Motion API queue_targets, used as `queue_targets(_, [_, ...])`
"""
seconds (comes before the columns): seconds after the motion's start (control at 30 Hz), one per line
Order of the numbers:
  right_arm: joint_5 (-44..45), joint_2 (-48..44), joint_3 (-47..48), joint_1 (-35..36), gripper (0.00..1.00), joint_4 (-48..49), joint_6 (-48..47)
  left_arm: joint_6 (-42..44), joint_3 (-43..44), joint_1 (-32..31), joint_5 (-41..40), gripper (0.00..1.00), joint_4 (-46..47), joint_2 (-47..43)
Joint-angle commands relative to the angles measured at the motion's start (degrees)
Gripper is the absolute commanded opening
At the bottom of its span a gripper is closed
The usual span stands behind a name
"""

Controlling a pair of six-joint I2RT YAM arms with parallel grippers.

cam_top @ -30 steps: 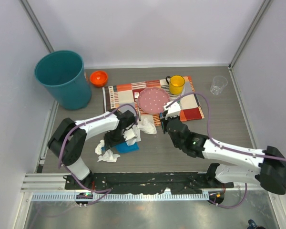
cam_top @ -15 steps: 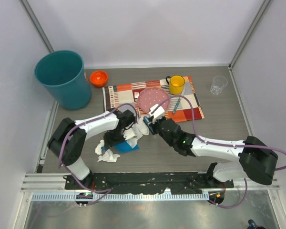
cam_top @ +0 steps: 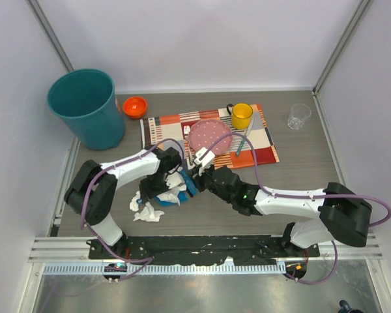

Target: Sweep away the paper scraps from the table

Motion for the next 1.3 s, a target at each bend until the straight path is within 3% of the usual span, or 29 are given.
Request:
queue_targets(0.0, [-0.1, -3.0, 2.8, 1.7, 0.01, 1.5, 8.0, -0.7, 2.1, 0.9, 2.2, 0.00, 1.1, 0.6])
queue_targets(0.23, [3.5, -0.4, 5.7, 2.7, 0.01, -0.9, 14.1, -1.9, 6.5, 2.4, 14.4, 0.00, -0.5, -2.2])
queue_targets(0.37, [12.5, -5.1, 8.4, 2.3, 0.01, -11.7, 16.4, -2.0, 7.0, 6.4, 18.4, 0.00, -0.7, -4.1])
queue_targets(0.5, [20.4, -13.4, 8.7, 1.1, 0.01, -18.9, 14.7, -1.6, 5.6, 7.7, 17.5, 0.00, 0.3, -5.1])
queue_targets(0.73, [27.7, -18.1, 13.1, 1.1, 0.01, -30.5, 10.7, -1.5, 5.9, 7.7, 14.2, 0.00, 1.8, -7.2])
queue_targets(1.1, [35.5, -26.6, 11.6, 1.1, 0.01, -33.5, 8.5, -2.1, 10.7, 8.4, 13.8, 0.00, -0.5, -11.0])
queue_targets(1.27, [36.5, -28.5, 10.0, 1.1, 0.01, -33.5, 9.1, -3.0, 16.5, 11.9, 13.4, 0.00, -3.2, -13.2])
